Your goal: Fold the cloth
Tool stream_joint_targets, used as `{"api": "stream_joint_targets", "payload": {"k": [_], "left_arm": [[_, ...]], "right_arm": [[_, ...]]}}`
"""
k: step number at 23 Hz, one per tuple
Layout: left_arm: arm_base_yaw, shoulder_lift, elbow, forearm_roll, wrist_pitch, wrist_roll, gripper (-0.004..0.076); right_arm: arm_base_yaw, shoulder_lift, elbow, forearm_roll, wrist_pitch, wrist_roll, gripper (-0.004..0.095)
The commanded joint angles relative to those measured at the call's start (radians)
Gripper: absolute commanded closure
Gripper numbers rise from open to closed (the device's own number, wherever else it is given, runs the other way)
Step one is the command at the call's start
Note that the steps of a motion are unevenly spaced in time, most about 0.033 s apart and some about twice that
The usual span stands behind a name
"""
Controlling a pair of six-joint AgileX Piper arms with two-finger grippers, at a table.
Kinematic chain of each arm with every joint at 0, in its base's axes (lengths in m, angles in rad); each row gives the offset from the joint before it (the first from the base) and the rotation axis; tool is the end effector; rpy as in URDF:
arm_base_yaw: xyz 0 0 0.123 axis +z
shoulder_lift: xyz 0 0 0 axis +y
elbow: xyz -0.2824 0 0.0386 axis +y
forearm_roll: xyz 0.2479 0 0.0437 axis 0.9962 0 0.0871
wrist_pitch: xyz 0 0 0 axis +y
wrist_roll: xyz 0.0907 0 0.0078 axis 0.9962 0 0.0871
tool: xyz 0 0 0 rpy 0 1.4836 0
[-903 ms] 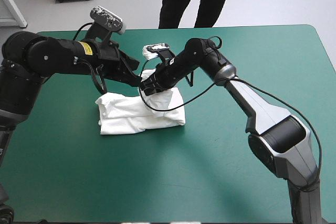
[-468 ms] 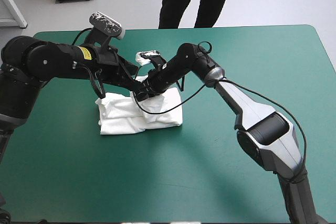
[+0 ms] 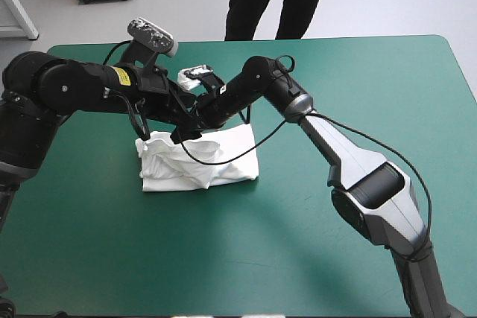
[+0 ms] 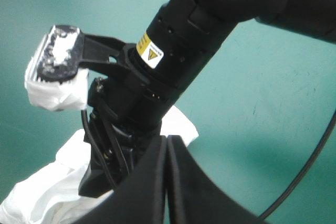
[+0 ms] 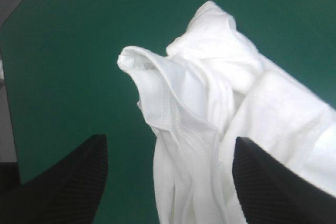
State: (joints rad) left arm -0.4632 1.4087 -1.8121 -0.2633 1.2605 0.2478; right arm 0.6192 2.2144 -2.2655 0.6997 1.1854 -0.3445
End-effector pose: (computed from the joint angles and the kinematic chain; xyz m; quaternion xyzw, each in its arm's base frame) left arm 0.2290 -0.1396 0.4846 0.3288 0.8517 -0.1715 0.3702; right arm 0.3661 0.3277 0.3228 -0.3831 0.8237 0.3702 0.1943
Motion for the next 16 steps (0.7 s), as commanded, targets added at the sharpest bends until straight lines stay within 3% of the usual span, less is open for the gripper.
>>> {"api": "stream_joint_targets", "payload": {"k": [1,9,11,16], "left_arm": [[-0.002,-0.047,-0.025,-0.033,0.027,-0.006,0.0746],[-0.002,-0.075,-0.024,-0.031,0.027,-0.006,0.0746],[-0.002,-0.087,-0.023,-0.029,0.027,-0.006,0.0746],[-0.002,-0.087,-0.021,-0.033,0.027,-0.004,0.0746]], "right_arm": [[-0.036,-0.069,-0.104,-0.050,0.019,0.036,0.0263],[-0.200,-0.170,-0.132,-0.186,0.065,0.149,0.0273],[-0.253,-0.251,-0.041,-0.210,0.065,0.161,0.0283],[-0.356,-0.512,0.425,-0.250,0.064,0.113,0.0282]]}}
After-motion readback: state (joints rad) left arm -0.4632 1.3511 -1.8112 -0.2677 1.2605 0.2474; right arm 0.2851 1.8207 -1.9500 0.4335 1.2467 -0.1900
